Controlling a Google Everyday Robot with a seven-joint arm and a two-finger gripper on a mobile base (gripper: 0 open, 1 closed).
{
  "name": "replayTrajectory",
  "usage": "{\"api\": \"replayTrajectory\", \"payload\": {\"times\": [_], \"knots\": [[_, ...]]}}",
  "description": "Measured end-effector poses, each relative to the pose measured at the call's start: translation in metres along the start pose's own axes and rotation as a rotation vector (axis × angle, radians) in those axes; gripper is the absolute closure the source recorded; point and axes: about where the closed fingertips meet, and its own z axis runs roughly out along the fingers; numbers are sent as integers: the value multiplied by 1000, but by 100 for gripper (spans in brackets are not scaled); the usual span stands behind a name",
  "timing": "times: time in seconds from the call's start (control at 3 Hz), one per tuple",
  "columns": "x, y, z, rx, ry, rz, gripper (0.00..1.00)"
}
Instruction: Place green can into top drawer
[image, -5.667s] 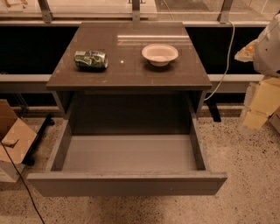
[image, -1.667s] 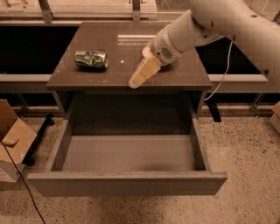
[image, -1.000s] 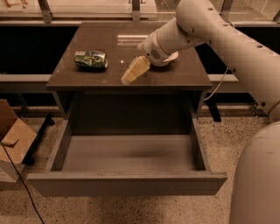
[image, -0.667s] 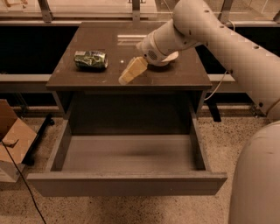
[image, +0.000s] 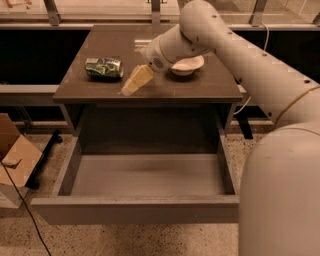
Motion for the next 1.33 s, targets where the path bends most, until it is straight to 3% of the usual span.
{"api": "replayTrajectory", "payload": {"times": [0.67, 1.33], "knots": [[-17, -13, 46, -51, -43, -29, 0], [-25, -29, 83, -70, -106, 5, 0]]}}
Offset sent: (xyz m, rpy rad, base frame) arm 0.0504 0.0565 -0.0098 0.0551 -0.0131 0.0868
